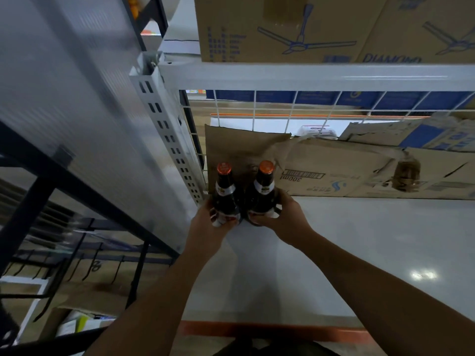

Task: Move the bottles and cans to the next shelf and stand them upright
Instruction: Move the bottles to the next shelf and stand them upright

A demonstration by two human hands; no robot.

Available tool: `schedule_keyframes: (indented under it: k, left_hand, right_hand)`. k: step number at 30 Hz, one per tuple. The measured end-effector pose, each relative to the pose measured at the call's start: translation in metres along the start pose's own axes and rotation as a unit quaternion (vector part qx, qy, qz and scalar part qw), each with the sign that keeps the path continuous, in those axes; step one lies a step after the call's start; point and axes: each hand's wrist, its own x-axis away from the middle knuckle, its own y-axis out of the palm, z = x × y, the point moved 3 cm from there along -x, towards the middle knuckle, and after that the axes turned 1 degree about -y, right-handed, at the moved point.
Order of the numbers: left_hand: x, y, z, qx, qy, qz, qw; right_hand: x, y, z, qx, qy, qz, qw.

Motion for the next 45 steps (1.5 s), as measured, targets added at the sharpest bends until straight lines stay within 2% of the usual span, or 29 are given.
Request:
schedule_keyframes:
  k: [13, 21, 25, 28, 31, 33, 37, 45]
  left_hand:
    - [-0.017, -0.004, 0.0, -0.006, 0.002, 0.001, 1.0]
    - [-0.019, -0.011, 0.011, -0.053, -0.027, -0.028, 0.998]
    - [-0.017, -0.01, 0.011, -0.071, -0.056, -0.033, 0.995]
    - [0.006, -0.007, 0.024, -0.05, -0.058, 0.028, 0.997]
    - [0.036, 0.008, 0.031, -0.113, -0.021, 0.068, 0.991]
    - [0.05, 0.038, 0.046, -0.121, 0.039, 0.021, 0.992]
    - [0.055, 0.141, 0.102, -0.106, 0.098, -0.153, 0.978]
    - [0.066, 0.4, 0.247, -0.048, 0.2, -0.286, 0.936]
  right_hand:
    - [-0.028, 0.01, 0.001, 0.002, 0.001, -0.001, 1.0]
    - [-0.024, 0.007, -0.005, -0.011, -0.003, -0.012, 1.0]
    - [-0.009, -0.008, -0.008, -0.019, -0.023, 0.009, 1.0]
    - [0.002, -0.034, -0.002, -0.026, -0.009, 0.028, 0.999]
    - [0.019, -0.068, 0.014, -0.042, 0.0, 0.053, 0.998]
    - [0.037, -0.095, 0.025, -0.051, 0.0, 0.072, 0.996]
    - [0.073, -0.173, 0.049, -0.08, 0.003, 0.14, 0.987]
    - [0.173, -0.417, 0.137, -0.053, 0.014, 0.315, 0.948]
